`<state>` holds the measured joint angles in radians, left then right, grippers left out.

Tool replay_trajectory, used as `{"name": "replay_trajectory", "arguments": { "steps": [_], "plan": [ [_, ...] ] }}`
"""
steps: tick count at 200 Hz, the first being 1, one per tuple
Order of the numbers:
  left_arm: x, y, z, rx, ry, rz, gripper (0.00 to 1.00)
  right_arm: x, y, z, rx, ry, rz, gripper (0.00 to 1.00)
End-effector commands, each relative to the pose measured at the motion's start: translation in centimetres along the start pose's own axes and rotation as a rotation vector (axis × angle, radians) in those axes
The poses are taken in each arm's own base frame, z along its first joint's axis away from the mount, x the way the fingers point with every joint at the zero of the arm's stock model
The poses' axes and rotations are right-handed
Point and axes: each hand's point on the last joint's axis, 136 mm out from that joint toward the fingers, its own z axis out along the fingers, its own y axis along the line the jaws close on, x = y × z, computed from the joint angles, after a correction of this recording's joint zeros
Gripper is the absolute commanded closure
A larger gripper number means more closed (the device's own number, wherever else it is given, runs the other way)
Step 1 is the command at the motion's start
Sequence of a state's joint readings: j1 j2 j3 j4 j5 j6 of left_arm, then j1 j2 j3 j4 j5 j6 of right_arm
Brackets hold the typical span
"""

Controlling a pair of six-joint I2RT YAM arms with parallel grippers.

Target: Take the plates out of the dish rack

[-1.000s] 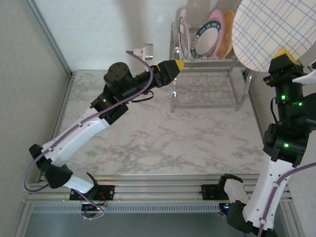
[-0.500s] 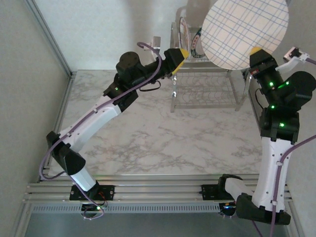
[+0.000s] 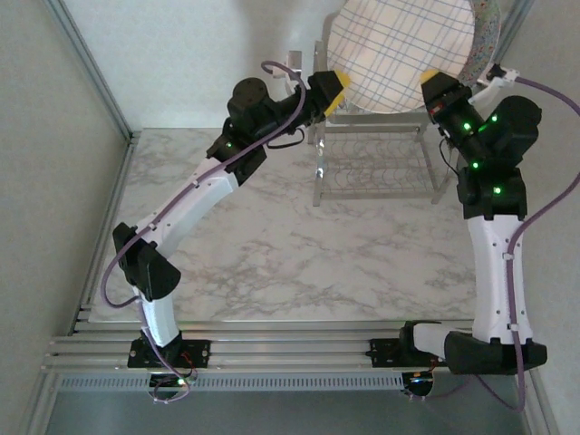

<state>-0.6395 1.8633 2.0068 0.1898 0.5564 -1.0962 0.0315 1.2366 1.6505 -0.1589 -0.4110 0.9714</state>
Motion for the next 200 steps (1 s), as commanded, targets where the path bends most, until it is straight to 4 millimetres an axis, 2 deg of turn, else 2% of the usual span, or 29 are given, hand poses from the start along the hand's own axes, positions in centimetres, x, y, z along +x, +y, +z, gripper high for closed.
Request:
{"name": "replay_trajectory", "arguments": {
  "steps": [1, 20, 32, 40, 54, 60, 78, 104, 112, 123, 141, 157, 178, 191, 200],
  "plan": [
    [-1.4, -2.1, 0.3, 0.069, -0.031, 0.024, 0.44, -0.9, 5.3, -0.2, -0.158, -0.028, -0.047, 1.0],
    [-1.7, -2.1, 0.4, 0.067, -0.038, 0.029, 0.53, -0.2, 5.2, 0.8, -0.164, -0.002, -0.035, 1.0],
    [-2.0, -1.9, 0.3, 0.057, -0.044, 0.031, 0.62, 0.2, 5.2, 1.3, -0.167, 0.009, -0.028, 1.0],
    [-2.0, -1.8, 0.2, 0.051, -0.047, 0.034, 0.7, 0.4, 5.1, 1.7, -0.167, 0.016, -0.024, 1.0],
    [-2.3, -1.8, 0.0, 0.047, -0.054, 0.036, 0.93, 0.8, 5.0, 2.1, -0.165, 0.029, -0.022, 1.0],
    [-2.4, -1.9, -0.2, 0.046, -0.058, 0.038, 1.0, 0.9, 5.0, 2.3, -0.162, 0.034, -0.023, 1.0],
    [-3.1, -2.3, -0.8, 0.058, -0.079, 0.043, 1.0, 1.1, 4.7, 2.8, -0.148, 0.04, -0.031, 0.99],
    [-4.8, -4.1, -2.3, 0.131, -0.115, 0.027, 1.0, 1.0, 4.6, 3.6, -0.151, 0.023, -0.027, 0.47],
    [-5.5, -5.2, -2.8, 0.169, -0.134, 0.036, 1.0, 0.5, 4.7, 3.8, -0.169, -0.007, -0.009, 0.37],
    [-6.3, -5.8, -3.4, 0.185, -0.153, 0.041, 1.0, -0.4, 4.4, 4.2, -0.186, -0.068, 0.044, 0.27],
    [-7.6, -5.8, -4.1, 0.181, -0.183, 0.049, 1.0, -2.6, 4.6, 5.0, -0.247, -0.183, 0.106, 0.22],
    [-9.0, -5.3, -4.7, 0.161, -0.223, 0.055, 1.0, -3.3, 4.6, 6.3, -0.269, -0.24, 0.126, 0.19],
    [-10.8, -5.3, -5.8, 0.161, -0.273, 0.074, 1.0, -2.7, 6.8, 8.3, -0.31, -0.206, 0.062, 0.19],
    [-12.1, -5.2, -6.7, 0.156, -0.299, 0.08, 1.0, -1.7, 8.6, 9.1, -0.326, -0.159, 0.004, 0.19],
    [-13.0, -5.0, -7.3, 0.148, -0.312, 0.081, 1.0, -0.9, 9.1, 9.6, -0.313, -0.134, -0.022, 0.18]
  ]
}}
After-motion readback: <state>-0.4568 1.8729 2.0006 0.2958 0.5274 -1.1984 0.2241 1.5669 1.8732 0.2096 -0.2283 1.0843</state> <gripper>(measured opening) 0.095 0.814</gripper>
